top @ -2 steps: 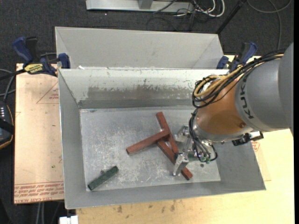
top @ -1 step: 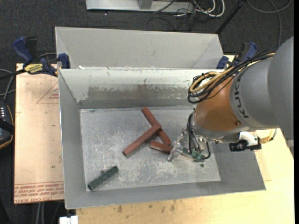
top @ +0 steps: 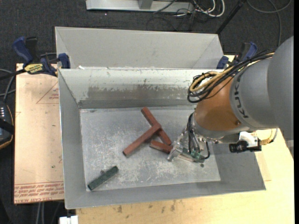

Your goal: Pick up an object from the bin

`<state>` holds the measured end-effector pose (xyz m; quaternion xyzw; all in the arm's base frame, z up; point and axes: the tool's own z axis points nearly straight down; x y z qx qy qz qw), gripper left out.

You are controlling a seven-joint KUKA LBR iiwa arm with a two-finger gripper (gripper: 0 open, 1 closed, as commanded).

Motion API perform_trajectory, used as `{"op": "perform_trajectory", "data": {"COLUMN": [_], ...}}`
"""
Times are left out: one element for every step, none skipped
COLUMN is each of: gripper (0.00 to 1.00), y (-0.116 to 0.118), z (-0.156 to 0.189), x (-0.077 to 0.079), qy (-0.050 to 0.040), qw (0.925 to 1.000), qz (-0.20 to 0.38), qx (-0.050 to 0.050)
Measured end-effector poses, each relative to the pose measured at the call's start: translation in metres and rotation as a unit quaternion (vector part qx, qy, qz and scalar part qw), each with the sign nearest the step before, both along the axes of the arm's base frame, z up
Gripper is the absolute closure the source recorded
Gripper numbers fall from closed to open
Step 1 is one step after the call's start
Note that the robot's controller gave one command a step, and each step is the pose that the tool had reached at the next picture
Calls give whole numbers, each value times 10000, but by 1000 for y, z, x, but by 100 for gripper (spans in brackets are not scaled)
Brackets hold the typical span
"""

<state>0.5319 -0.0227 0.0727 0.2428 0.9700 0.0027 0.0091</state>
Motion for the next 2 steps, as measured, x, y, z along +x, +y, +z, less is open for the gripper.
{"op": "perform_trajectory", "data": {"gripper": [100,100], "y": [0,1], "z": [5,22], "x": [-1,-3], "qy": [31,83], "qw": [9999,9999], "qz": [-136,-108], "qx": [2,2]}}
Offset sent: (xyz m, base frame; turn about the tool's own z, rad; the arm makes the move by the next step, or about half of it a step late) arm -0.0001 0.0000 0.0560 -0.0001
